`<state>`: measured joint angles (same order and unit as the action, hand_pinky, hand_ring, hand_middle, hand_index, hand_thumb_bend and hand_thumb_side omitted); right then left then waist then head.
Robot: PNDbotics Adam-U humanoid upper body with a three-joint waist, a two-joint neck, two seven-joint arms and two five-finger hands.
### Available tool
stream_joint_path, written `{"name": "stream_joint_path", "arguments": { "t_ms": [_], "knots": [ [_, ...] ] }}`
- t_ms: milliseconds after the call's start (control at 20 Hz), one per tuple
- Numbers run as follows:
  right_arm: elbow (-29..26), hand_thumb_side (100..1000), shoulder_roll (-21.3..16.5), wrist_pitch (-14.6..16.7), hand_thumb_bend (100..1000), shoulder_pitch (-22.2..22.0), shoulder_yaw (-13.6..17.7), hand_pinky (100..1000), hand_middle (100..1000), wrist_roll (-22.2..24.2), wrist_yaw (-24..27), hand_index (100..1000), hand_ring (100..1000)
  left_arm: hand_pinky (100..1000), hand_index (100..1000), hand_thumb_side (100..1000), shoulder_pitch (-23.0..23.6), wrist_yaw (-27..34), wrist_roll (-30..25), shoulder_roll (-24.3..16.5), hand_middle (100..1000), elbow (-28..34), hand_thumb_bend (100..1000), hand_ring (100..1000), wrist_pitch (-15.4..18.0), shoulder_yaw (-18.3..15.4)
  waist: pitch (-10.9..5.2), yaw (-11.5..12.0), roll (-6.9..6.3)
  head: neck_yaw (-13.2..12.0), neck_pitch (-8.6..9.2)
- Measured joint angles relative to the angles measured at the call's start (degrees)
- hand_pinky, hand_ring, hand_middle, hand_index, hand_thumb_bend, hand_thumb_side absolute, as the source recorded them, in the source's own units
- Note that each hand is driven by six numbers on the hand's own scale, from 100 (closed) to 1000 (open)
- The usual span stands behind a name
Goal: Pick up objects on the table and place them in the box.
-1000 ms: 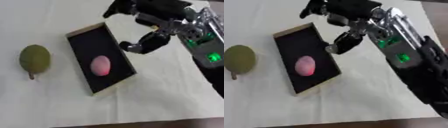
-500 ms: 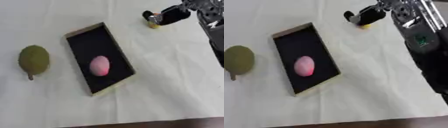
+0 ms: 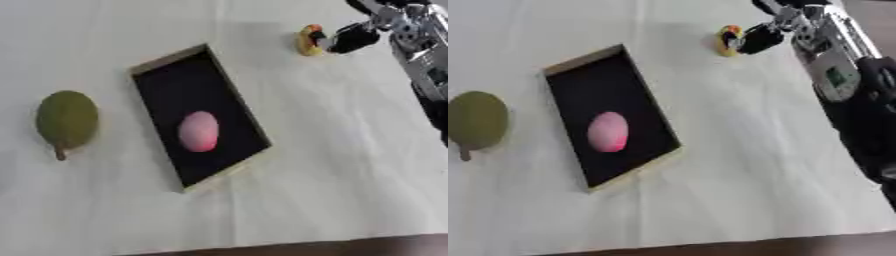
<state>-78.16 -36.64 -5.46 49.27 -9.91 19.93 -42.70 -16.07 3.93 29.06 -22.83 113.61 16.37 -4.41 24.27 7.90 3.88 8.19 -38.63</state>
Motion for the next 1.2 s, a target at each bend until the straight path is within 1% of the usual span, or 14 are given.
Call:
{"name": "stream_joint_path", "arguments": {
  "t_ms": [150,450,650,800,850,950,1150,1200],
  "knots": [
    [2.4,199,0.6,0.2,293,0.6,0.0,894,782,-0.1,-0.1,882,839,688,815,669,0.0,0.0,0.0,0.0,824,0.0,459,812,0.0,0.0,0.01,0.1,-0.13,0.0,0.14],
    [6.6,189,1.8,0.7,282,2.8,0.0,890,773,-0.6,-0.2,882,834,688,815,670,-0.1,0.0,0.0,0.1,825,0.0,457,813,0.0,0.0,0.22,0.2,-0.14,0.2,0.44],
    [9.2,175,2.7,1.0,299,4.2,-0.1,887,773,-1.3,-1.2,881,837,688,815,671,-0.1,0.0,0.0,0.1,825,0.0,457,813,0.0,0.0,0.44,0.3,-0.09,0.4,0.46],
    [11.7,151,3.3,0.5,332,5.3,-0.1,884,773,-1.8,-3.1,878,841,688,815,671,-0.1,0.0,0.0,0.1,826,0.0,455,814,0.0,0.0,0.51,0.4,0.06,0.5,0.47],
    [12.6,151,3.6,0.3,332,5.6,0.0,884,773,-1.9,-4.0,878,841,688,815,671,-0.1,0.0,-0.1,0.1,826,0.0,455,814,0.0,0.0,0.54,0.4,0.1,0.5,0.48],
    [14.3,161,3.9,0.1,369,6.2,0.0,883,776,-1.9,-5.8,878,847,688,815,671,-0.1,0.0,-0.1,0.1,826,0.0,454,814,-0.1,0.0,0.6,0.6,0.11,0.5,0.48],
    [16.0,167,4.1,-0.3,372,6.4,0.1,881,768,-0.2,-8.5,873,847,689,815,671,-0.1,0.0,-0.1,0.1,826,0.0,454,814,-0.1,0.0,0.68,0.6,0.26,0.5,0.48],
    [16.3,163,4.1,-0.4,360,6.4,0.3,880,751,0.2,-8.9,861,841,689,815,671,-0.1,0.0,-0.1,0.1,826,0.0,453,814,-0.1,0.0,0.7,0.6,0.31,0.5,0.48]
  ]
}}
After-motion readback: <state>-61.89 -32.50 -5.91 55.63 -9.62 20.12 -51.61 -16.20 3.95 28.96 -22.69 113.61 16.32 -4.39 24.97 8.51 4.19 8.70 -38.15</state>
